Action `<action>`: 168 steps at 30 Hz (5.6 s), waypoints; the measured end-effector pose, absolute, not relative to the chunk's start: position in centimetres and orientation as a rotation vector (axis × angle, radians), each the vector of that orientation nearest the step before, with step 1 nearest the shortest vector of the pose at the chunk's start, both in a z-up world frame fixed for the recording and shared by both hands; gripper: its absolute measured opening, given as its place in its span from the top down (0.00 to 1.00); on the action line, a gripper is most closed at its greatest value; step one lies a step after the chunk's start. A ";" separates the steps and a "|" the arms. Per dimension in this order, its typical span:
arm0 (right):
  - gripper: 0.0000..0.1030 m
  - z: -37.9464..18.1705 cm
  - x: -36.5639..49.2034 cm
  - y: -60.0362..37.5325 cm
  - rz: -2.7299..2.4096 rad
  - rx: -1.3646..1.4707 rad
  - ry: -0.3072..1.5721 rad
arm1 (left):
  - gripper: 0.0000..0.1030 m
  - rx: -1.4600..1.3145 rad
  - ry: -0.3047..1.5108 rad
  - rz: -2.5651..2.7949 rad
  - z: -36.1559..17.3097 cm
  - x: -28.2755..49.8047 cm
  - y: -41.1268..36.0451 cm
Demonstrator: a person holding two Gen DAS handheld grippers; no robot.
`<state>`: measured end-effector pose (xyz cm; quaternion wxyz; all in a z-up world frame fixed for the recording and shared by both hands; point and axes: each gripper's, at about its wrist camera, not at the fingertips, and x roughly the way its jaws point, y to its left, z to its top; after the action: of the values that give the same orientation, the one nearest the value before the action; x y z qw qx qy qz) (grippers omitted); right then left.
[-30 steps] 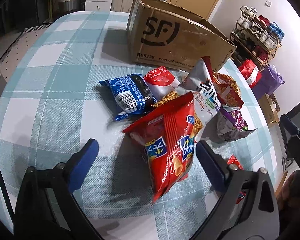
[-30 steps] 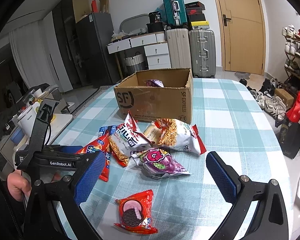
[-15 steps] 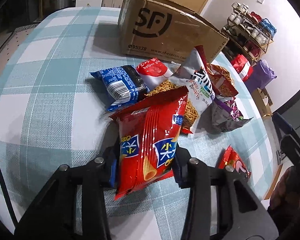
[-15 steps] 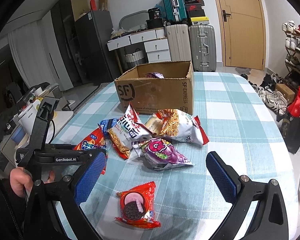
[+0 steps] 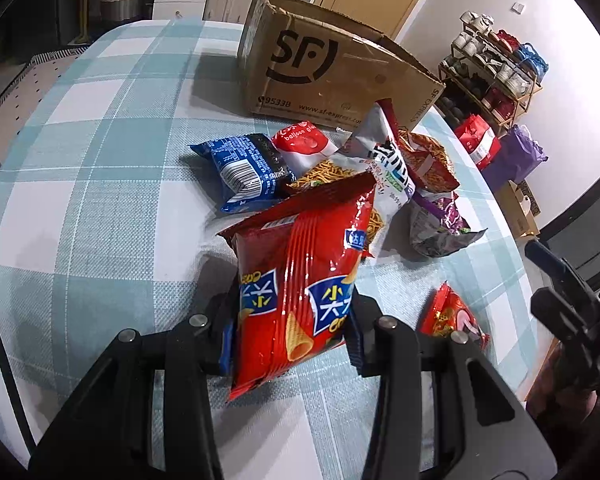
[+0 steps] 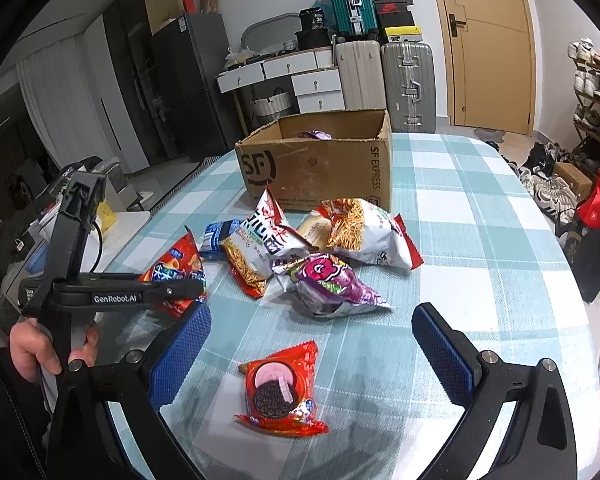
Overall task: Organize snacks
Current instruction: 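Grasp the red Oreo cookie pack with the right tool while the left holds the chip bag, then carry the chip bag and Oreo pack toward the cardboard box with both tools, then lower both tools into the box and open them to drop the bags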
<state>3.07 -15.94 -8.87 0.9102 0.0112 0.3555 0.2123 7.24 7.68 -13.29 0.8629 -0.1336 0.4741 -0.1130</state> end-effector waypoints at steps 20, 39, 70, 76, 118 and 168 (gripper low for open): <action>0.01 -12.0 2.3 -14.8 0.464 -0.038 0.808 | 0.62 -0.277 0.962 -0.245 -11.8 5.5 8.2; 0.01 -14.8 2.3 -13.4 0.457 -0.105 0.858 | 0.62 -0.224 0.898 -0.229 -9.3 3.5 7.8; 0.56 -15.1 1.4 -12.2 0.496 -0.183 0.857 | 0.62 -0.216 0.875 -0.248 -8.2 2.9 7.4; 0.56 -14.3 1.6 -12.5 0.506 -0.155 0.854 | 0.62 -0.221 0.868 -0.243 -8.0 2.9 7.4; 0.56 0.0 12.2 -12.6 0.618 -0.049 0.637 | 0.62 -0.201 0.815 -0.316 0.1 14.2 5.1; 0.39 -4.9 33.3 -10.6 0.515 -0.064 0.739 | 0.53 -0.093 1.007 -0.280 -4.3 35.6 2.7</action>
<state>33.28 -10.63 -4.89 0.8999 -0.0308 0.3569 0.2488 35.62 2.73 -4.34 0.8655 -0.0444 0.4807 -0.1336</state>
